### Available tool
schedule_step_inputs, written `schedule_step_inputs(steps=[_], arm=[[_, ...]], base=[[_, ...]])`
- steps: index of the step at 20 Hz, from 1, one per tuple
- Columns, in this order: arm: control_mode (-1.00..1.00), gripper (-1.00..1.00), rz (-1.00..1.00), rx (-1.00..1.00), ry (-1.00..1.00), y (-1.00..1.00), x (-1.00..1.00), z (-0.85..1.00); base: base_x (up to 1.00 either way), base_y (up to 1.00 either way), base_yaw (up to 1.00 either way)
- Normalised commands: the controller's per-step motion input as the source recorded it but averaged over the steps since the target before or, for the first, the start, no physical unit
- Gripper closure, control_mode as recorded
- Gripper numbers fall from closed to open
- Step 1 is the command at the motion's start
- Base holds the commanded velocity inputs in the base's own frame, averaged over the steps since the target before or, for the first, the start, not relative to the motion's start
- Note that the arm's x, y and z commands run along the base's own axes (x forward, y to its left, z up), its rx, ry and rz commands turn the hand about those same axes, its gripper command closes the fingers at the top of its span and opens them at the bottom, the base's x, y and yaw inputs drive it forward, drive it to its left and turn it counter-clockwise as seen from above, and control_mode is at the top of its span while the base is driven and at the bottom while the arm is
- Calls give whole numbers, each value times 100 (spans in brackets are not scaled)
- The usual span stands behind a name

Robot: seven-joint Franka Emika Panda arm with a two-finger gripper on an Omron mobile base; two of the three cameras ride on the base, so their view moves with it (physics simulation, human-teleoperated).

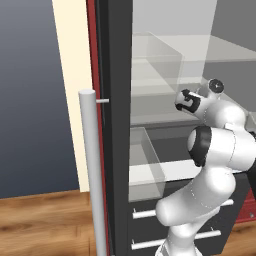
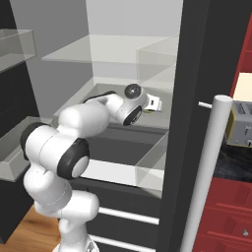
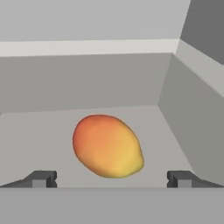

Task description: Retrieve the tangerine and mango from the fridge and place them into the bowl on the dining table.

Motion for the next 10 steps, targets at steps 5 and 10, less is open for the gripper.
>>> schedule_step_inputs(steps=[5,10], arm=[[-100,-100,0,0,2,-7,29,-15],[-100,-100,0,0,1,0,29,-21]], base=[[0,0,0],[0,0,0]])
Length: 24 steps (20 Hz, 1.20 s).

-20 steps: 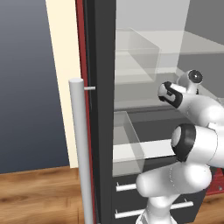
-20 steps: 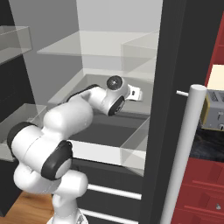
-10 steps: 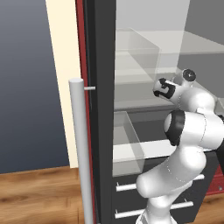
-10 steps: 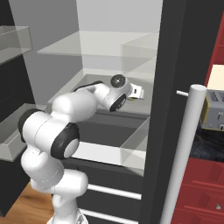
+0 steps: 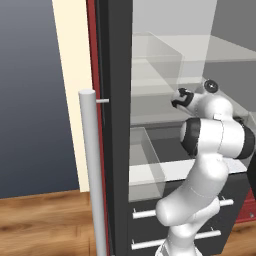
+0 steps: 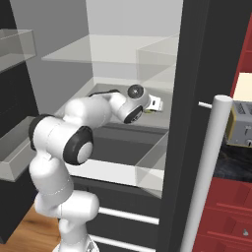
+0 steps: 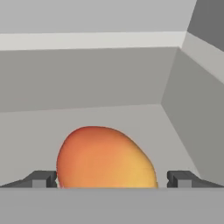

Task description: Retrieve the tangerine and mango from the fridge and place them into the bowl on the dining table.

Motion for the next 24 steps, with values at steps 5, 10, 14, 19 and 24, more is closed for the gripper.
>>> schedule_step_inputs(steps=[5,10,14,19,24], arm=[[-100,-100,0,0,0,0,33,-20],[-100,-100,0,0,1,0,24,-25],[-100,100,0,0,5,0,9,-41],[-100,100,0,0,19,0,1,-65],[-100,100,0,0,15,0,-26,-48]], base=[[0,0,0],[0,0,0],[0,0,0],[0,0,0],[0,0,0]])
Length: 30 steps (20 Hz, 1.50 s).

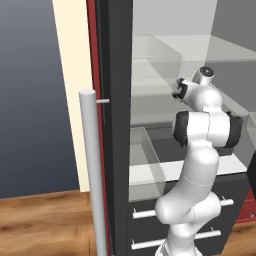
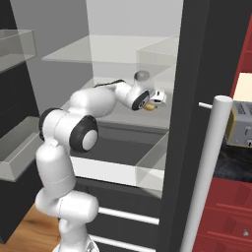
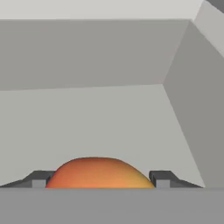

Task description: Retrieve the tangerine and mango from the fridge and place them into the bowl on the dining table.

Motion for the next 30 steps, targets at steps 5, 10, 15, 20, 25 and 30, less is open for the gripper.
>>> schedule_step_inputs(steps=[5,10,15,20,25,30], arm=[[-100,100,0,0,-2,4,-100,-20],[-100,100,2,0,-5,25,-100,-28],[-100,100,13,0,-5,27,-100,28],[-100,100,8,0,0,18,-100,76],[-100,100,1,-3,1,43,-100,52],[-100,100,4,-7,0,67,-100,4]], base=[[0,0,0],[0,0,0],[0,0,0],[0,0,0],[0,0,0],[0,0,0]])
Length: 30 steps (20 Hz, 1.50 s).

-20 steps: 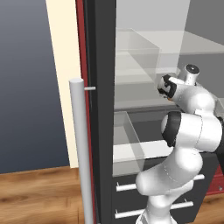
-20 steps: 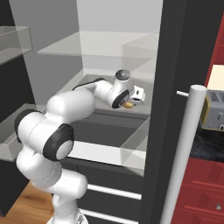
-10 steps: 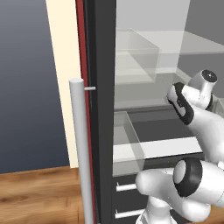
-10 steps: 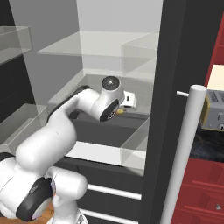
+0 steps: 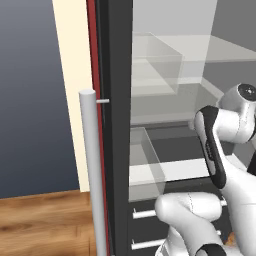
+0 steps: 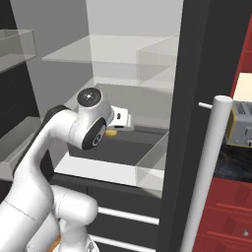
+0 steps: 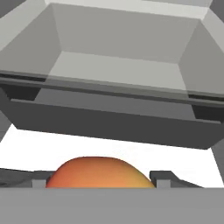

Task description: Retrieve the tangerine and mango from the fridge and place them into the bowl on the dining table.

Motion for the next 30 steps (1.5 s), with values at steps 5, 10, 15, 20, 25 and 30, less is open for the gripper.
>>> schedule_step_inputs(steps=[5,10,15,20,25,30], arm=[[-100,100,6,-2,0,43,-100,0],[100,100,5,0,0,12,-40,0],[100,100,0,0,0,0,0,0],[100,100,0,0,0,0,0,0],[100,100,0,0,0,0,0,0],[100,100,0,0,0,0,0,0]], base=[[0,0,0],[-60,16,7],[-100,11,-2],[-79,0,-37],[-43,0,-56],[-19,0,-68]])
